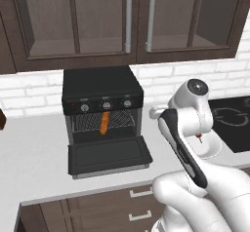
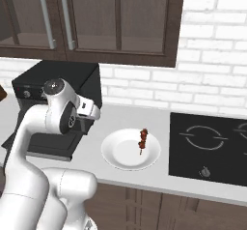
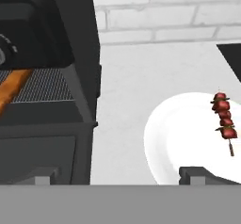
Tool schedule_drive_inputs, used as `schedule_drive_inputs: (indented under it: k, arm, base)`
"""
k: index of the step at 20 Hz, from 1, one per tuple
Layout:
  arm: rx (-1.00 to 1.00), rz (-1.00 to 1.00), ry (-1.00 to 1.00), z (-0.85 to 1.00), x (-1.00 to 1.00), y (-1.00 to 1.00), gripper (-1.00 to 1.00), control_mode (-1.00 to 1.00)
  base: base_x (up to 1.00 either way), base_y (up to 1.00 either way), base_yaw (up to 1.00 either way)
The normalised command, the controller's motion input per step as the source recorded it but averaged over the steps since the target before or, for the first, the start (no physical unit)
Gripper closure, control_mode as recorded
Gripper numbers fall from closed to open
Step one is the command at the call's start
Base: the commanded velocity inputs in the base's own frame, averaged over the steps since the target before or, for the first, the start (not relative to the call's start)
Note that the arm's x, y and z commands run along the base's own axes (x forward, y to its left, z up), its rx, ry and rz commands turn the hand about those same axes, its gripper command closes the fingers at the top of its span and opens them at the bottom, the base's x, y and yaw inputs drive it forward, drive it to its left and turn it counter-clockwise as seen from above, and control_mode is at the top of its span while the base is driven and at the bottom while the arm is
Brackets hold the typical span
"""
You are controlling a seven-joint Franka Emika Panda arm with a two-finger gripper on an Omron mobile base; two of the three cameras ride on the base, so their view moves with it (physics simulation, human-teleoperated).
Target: Pick up the kebab skewer and baguette bread, and place them inside the toaster oven. Close the toaster oven door and start by setting the timer.
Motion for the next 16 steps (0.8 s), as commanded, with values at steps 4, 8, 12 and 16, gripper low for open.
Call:
schedule_drive_inputs:
  k: [4,8,12,16]
  arm:
    - [0.01,0.0,0.0,-0.21,0.17,-0.52,-1.0,-1.0]
    - [0.0,-0.01,0.0,-0.1,0.28,-0.35,-1.0,-1.0]
    - [0.0,-0.01,0.0,-0.18,0.32,-0.34,-1.0,-1.0]
    - [0.0,0.0,0.0,-0.23,0.25,-0.52,-1.0,-1.0]
  base:
    - [0.0,0.0,0.0]
    - [0.0,0.0,0.0]
    - [0.0,0.0,0.0]
    - [0.0,0.0,0.0]
